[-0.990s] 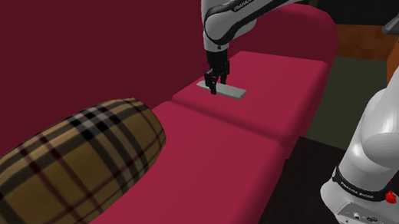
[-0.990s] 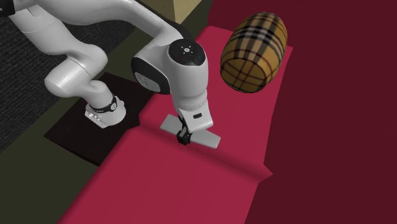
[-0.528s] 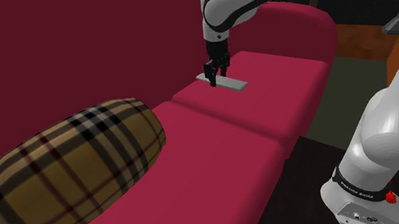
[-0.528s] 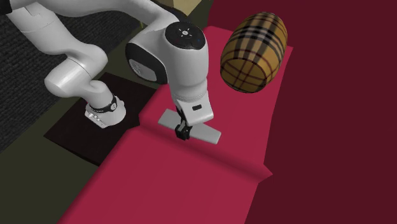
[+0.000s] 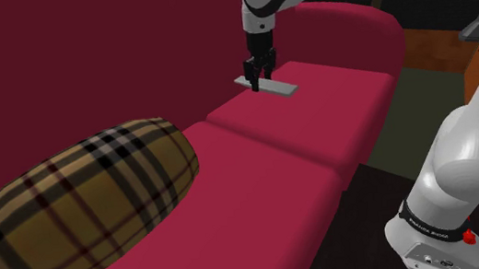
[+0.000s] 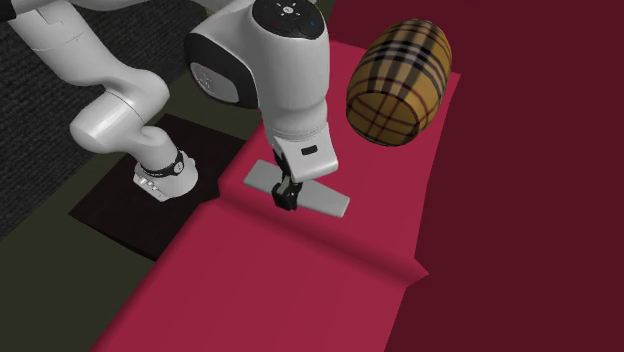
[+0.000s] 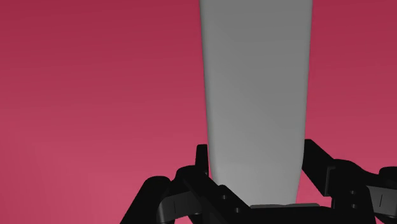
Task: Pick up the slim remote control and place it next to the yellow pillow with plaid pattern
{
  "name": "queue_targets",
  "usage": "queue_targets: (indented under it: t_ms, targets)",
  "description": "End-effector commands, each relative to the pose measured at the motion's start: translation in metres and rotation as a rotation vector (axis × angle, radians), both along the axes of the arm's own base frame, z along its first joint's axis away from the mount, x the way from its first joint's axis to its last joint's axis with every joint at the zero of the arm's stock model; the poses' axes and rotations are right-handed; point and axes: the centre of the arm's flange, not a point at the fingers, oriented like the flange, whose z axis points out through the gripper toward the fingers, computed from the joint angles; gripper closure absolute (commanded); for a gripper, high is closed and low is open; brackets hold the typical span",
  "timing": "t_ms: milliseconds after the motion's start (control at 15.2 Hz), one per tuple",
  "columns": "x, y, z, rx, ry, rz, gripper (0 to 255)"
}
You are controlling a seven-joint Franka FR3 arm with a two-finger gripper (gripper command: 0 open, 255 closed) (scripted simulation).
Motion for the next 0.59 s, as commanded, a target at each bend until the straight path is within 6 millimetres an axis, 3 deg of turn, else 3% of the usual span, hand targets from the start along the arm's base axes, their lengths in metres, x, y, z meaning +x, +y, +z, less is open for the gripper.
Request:
queue_targets:
  t_ms: [0,528]
  targets:
    - [0.000,0.000,0.010,0.000,0.000,0.000,255]
    - [0.000,0.000,0.053,0.000,0.000,0.000,255]
